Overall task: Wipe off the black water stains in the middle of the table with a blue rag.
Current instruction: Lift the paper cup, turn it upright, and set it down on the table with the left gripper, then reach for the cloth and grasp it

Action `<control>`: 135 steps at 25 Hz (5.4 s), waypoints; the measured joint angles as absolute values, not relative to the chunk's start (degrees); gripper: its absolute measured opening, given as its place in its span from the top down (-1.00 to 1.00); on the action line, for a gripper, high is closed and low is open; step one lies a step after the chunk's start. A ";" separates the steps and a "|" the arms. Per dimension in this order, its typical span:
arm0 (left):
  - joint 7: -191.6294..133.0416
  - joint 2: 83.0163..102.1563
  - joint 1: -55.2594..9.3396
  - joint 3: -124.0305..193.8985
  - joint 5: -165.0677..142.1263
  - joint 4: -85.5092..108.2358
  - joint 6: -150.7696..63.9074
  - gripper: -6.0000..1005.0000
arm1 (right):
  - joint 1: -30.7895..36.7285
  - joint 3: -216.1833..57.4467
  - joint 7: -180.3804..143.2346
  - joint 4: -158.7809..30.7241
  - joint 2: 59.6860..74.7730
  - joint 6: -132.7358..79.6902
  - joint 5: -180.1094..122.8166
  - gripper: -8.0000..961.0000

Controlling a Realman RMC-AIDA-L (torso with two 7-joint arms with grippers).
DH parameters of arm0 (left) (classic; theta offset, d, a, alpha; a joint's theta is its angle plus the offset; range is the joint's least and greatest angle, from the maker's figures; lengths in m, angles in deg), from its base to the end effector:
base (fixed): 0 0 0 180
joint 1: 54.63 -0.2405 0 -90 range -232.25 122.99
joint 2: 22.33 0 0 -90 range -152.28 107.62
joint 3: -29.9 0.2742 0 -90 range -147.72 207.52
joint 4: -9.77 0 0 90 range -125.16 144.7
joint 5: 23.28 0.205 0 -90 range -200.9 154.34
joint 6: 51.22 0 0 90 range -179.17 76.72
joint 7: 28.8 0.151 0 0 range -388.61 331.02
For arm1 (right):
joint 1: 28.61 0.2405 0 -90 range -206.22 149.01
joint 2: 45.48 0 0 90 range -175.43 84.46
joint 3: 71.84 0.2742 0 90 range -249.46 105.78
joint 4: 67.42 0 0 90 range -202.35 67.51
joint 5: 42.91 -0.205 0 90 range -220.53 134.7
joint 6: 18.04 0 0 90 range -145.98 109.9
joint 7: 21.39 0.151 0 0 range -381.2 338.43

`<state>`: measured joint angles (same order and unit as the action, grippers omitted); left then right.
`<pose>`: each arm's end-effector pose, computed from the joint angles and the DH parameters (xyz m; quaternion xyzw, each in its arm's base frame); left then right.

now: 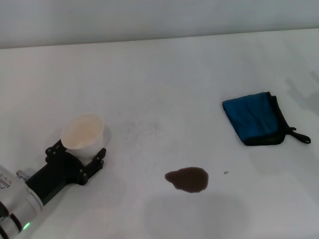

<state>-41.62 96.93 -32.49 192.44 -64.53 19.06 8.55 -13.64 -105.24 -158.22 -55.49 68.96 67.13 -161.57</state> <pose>-0.3362 0.2714 -0.1171 -0.8874 -0.1854 -0.1935 0.3751 0.3800 0.2816 0.0668 -0.6858 0.2471 0.4164 0.5434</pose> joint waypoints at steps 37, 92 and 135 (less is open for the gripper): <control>-33.57 96.95 -49.96 191.28 -78.22 19.62 29.30 -0.75 | -17.29 -103.60 -145.88 -50.45 68.51 65.29 -161.50 -0.79; -43.00 96.26 -40.66 192.06 -89.07 15.20 36.83 -0.74 | 7.50 -127.93 -58.69 11.90 67.57 80.60 -65.45 -0.73; -42.59 96.68 -39.95 192.06 -88.32 15.39 38.15 -0.74 | 11.90 -157.35 -47.14 -10.44 70.02 61.15 -59.78 -0.31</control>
<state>-42.59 96.68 -39.95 192.06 -88.32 15.39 38.15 11.90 -157.35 -47.14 -10.44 70.02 61.15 -59.78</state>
